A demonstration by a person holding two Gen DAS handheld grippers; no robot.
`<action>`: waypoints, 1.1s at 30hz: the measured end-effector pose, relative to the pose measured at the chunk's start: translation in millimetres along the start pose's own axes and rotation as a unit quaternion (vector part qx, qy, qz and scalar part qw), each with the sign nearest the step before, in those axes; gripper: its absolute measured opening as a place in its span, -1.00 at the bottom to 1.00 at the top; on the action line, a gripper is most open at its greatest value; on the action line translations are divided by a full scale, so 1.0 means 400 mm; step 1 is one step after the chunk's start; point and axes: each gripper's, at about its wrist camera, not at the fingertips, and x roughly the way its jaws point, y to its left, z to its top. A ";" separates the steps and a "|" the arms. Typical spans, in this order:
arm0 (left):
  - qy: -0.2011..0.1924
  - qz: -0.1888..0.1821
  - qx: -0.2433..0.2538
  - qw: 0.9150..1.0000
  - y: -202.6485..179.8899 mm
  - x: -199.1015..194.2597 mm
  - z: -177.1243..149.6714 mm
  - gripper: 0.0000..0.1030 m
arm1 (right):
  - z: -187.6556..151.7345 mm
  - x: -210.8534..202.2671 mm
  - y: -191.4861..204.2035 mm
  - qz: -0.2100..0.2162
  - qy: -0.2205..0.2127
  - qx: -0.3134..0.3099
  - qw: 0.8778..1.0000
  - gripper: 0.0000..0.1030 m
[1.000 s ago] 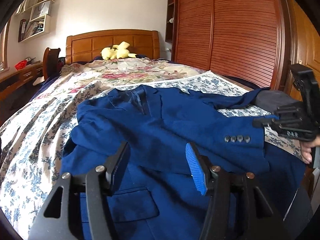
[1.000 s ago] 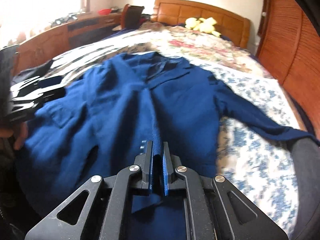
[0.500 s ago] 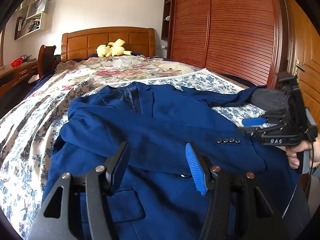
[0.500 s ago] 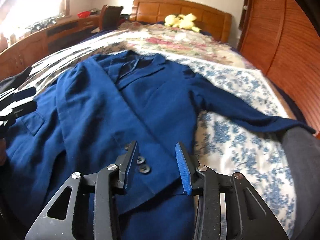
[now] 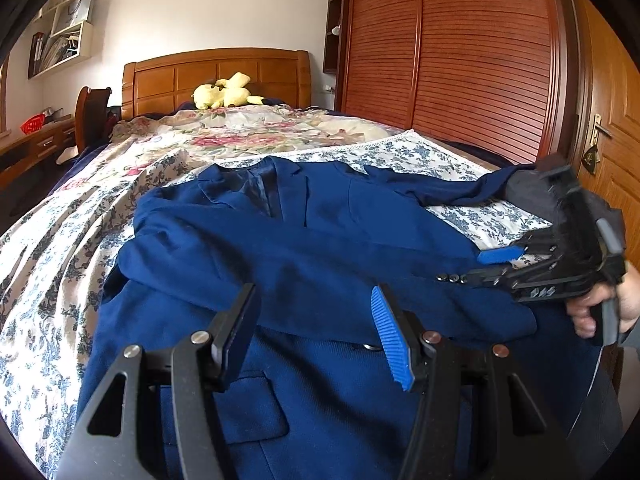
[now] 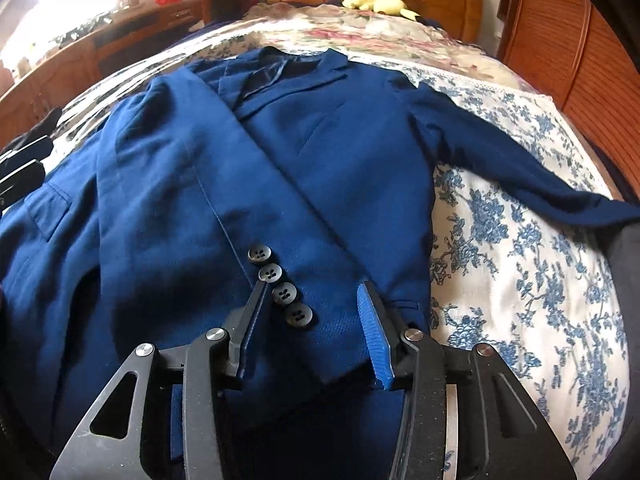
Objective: Fold large clothes
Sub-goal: 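Move the right tool to the other jacket sleeve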
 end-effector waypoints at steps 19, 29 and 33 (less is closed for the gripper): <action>0.010 0.006 0.004 1.000 0.002 0.014 -0.005 0.10 | 0.145 -0.243 -0.458 -0.157 -0.050 0.066 0.984 0.12; 0.019 0.007 0.004 1.000 0.000 0.028 -0.006 0.10 | 0.172 -0.316 -0.668 -0.187 -0.091 0.165 0.964 0.16; 0.027 0.007 0.001 1.000 0.002 0.037 -0.007 0.10 | 0.157 -0.302 -0.746 -0.192 -0.087 0.202 0.956 0.19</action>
